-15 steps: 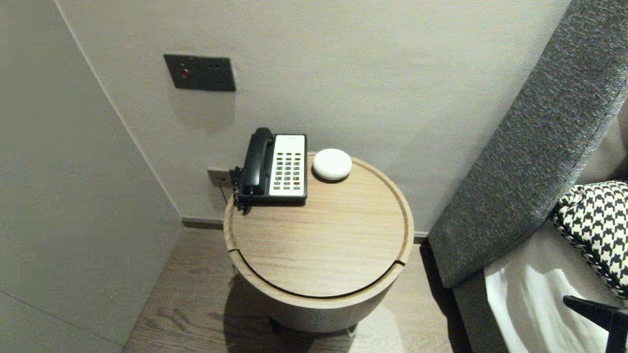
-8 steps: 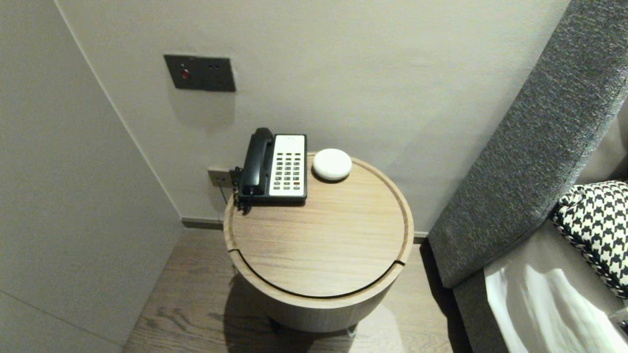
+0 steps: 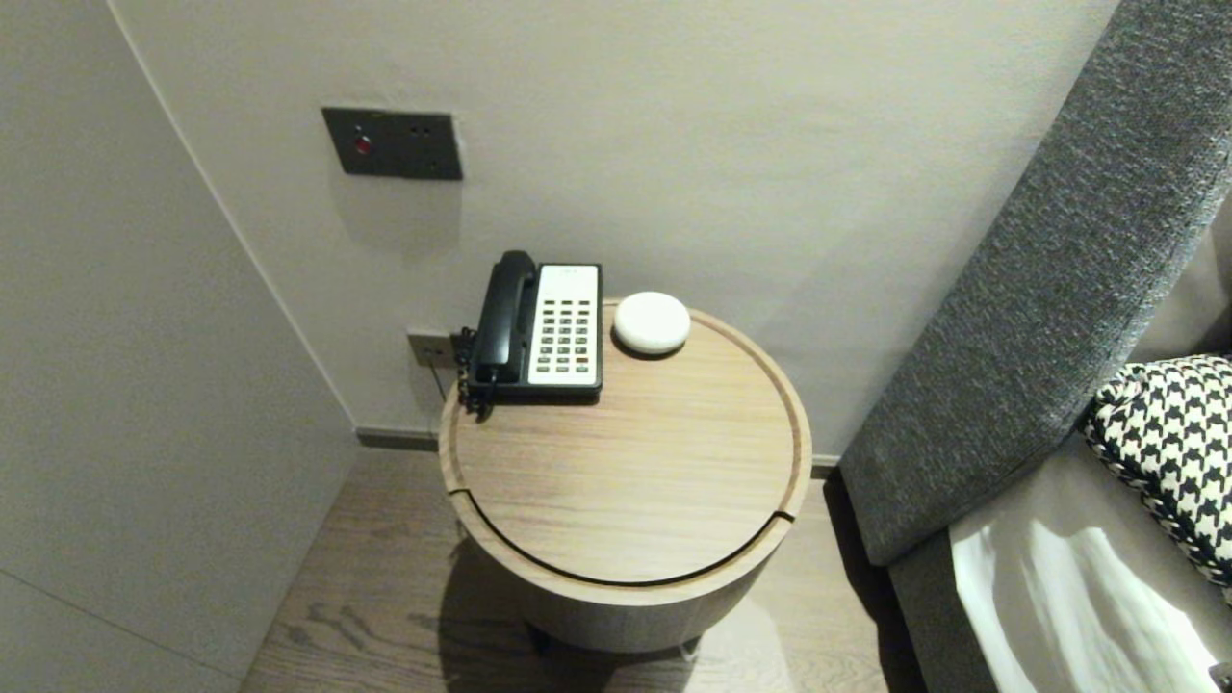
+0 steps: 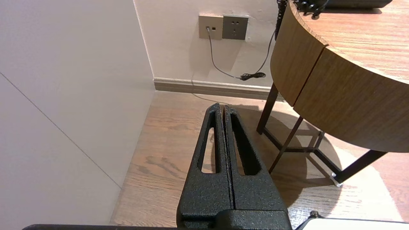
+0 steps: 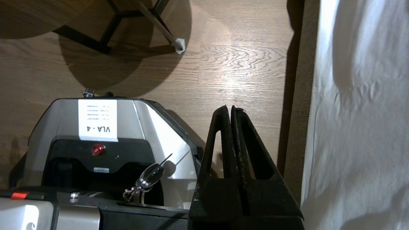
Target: Open the nightstand drawer
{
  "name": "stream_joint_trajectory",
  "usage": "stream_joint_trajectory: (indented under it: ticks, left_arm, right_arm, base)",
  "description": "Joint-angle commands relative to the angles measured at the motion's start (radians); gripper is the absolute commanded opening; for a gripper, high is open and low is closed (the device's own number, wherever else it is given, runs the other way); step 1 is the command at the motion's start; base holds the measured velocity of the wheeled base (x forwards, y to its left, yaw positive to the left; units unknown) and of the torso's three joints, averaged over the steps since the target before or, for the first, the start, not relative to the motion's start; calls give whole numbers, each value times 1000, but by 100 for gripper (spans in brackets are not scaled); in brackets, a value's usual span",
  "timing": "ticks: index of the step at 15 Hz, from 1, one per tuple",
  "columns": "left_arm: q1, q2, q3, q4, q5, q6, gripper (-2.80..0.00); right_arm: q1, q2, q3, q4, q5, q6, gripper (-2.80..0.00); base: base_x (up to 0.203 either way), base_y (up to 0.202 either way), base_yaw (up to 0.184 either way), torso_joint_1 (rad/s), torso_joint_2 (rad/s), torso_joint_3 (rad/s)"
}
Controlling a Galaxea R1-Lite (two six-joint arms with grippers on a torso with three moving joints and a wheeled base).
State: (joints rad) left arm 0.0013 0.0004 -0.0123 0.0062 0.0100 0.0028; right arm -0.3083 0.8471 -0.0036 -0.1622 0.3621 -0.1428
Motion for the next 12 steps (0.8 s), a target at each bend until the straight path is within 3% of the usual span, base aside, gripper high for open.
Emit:
stream_joint_trajectory:
  ticks: [1,3,5,7,10,12]
  left_arm:
    - [0,0,0,0,1,0,-280]
    - [0,0,0,0,1,0,-280]
    - [0,0,0,0,1,-1,-280]
    - [0,0,0,0,1,0,-280]
    - [0,0,0,0,1,-1,-280]
    - [0,0,0,0,1,-1,-280]
  right_arm:
    - [-2,-13,1,-2,0,-1,-280]
    - [-1,-22,-1,6,-23,6,-280]
    - [8,-87,-3,47,-175,17,-280]
    - [30,-125,-1,61,-253,21,-280]
    - [48,-149,18,63,-334,19,-280]
    - [52,-183,39,64,-347,21,-280]
  base:
    - [0,0,0,0,0,0]
    - [0,0,0,0,0,0]
    - [0,0,0,0,0,0]
    - [0,0,0,0,0,0]
    - [0,0,0,0,0,0]
    - [0,0,0,0,0,0]
